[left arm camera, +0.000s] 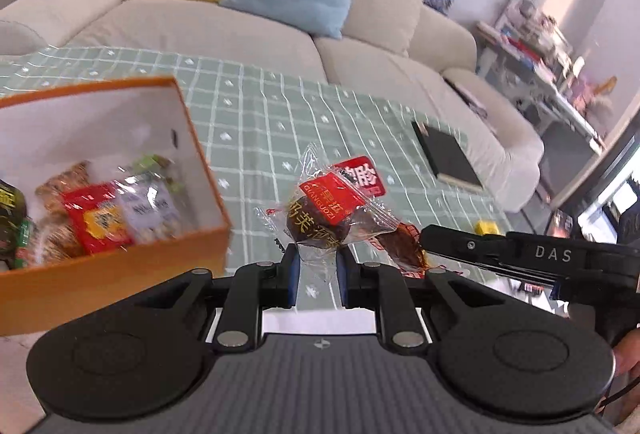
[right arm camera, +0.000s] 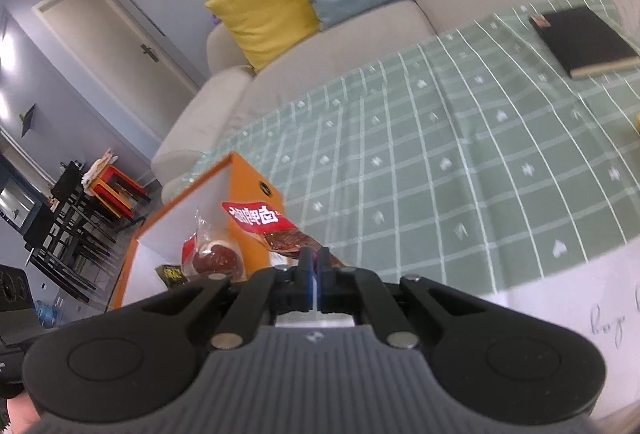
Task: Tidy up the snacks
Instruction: 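Carry the candy and red packet over the orange box with both grippers, then open both grippers to drop the candy and red packet into the box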
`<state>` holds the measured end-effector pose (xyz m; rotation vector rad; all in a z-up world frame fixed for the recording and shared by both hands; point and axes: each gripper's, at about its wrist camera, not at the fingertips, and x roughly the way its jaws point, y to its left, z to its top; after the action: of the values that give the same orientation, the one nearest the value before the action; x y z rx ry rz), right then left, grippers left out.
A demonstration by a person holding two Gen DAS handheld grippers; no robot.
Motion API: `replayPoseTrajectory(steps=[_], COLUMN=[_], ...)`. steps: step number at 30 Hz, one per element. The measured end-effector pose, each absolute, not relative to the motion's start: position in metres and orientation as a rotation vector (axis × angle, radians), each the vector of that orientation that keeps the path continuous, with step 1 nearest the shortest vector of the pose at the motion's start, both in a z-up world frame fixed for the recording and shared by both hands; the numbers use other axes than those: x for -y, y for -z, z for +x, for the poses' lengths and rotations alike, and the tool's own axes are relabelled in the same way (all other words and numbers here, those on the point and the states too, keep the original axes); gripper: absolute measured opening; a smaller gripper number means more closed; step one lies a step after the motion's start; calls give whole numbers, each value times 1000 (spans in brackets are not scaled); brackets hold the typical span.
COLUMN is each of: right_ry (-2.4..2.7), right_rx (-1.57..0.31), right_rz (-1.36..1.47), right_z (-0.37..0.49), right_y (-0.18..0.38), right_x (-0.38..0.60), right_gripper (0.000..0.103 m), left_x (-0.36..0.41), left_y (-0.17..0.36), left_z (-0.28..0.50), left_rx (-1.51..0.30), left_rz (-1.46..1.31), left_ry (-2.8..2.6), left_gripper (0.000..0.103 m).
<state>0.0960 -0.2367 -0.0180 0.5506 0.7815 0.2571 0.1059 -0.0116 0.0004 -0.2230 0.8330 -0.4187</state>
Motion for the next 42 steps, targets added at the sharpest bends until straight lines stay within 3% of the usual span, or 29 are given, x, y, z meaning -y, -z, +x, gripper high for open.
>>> replayPoseTrajectory(steps=[20, 42], right_ry=[-547, -502], right_rx=[-686, -845], right_rz=[399, -36], right_z=[183, 279], right_y=[-49, 35], right_x=[81, -37], right_gripper=[0, 0], left_x=[-115, -153], left_y=[-29, 45], left_z=[152, 228], left_rx=[-763, -1050], left_rz=[-301, -184], left_ry=[106, 24], left_gripper=[20, 20])
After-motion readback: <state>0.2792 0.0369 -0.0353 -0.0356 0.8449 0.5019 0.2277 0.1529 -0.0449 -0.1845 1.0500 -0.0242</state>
